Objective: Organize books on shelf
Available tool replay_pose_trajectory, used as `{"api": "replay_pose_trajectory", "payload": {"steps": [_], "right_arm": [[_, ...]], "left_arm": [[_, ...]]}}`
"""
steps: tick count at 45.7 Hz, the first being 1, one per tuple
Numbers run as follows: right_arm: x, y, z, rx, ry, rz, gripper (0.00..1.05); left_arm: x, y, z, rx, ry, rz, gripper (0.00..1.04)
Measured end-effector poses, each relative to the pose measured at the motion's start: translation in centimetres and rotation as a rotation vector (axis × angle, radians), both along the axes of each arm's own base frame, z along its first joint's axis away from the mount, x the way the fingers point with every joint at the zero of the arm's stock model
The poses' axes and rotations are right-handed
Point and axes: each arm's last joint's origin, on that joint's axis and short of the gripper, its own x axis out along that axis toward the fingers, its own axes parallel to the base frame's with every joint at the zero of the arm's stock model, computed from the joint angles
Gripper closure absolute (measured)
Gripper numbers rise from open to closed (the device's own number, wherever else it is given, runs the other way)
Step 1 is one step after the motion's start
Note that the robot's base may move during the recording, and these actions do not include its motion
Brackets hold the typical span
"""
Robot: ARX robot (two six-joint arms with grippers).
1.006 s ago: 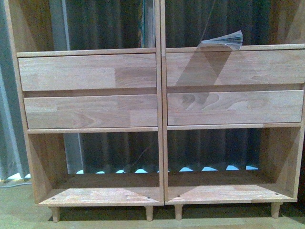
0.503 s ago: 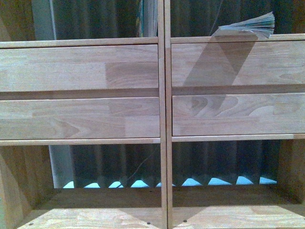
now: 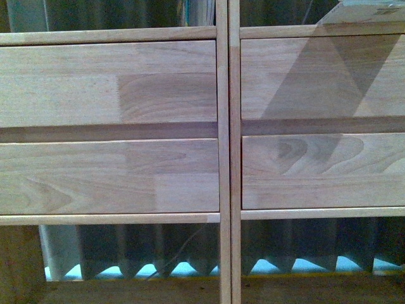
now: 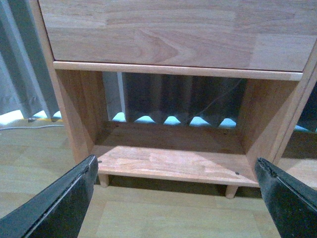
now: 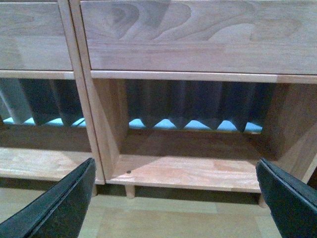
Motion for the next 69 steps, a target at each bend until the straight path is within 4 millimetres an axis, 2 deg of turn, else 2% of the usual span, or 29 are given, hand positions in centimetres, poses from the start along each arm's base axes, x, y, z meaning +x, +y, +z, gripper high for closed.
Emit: {"api": "replay_pose_trajectory", "payload": {"steps": [43, 45, 48, 50, 61, 67, 69], "right_arm": [[0.0, 0.0, 0.0, 0.0, 0.0, 0.0, 0.07], [0.0, 0.0, -0.1, 0.022, 0.055, 0.037, 0.07], [0.5, -0.2, 0.5, 0.162, 0.21, 0.161, 0.07], [1.2, -0.3, 1.4, 0.265, 0.233, 0.186, 0.07], [5.0, 0.0, 6.1, 0.618, 0.189, 0.246, 0.07], [7.7, 0.5, 7.0, 0.826, 0.207, 0.26, 0.07], [9.2, 0.6, 7.2, 0.928, 0.21, 0.251, 0.07]], "left_arm": [[0.0, 0.0, 0.0, 0.0, 0.0, 0.0, 0.07], [0.0, 0.0, 0.0, 0.0, 0.0, 0.0, 0.07], [0.0, 0.0, 0.0, 0.0, 0.0, -0.001, 0.07], [0.0, 0.0, 0.0, 0.0, 0.0, 0.0, 0.07], [0.0, 0.0, 0.0, 0.0, 0.0, 0.0, 0.07], [0.0, 0.0, 0.0, 0.0, 0.0, 0.0, 0.07], [0.0, 0.0, 0.0, 0.0, 0.0, 0.0, 0.07]]}}
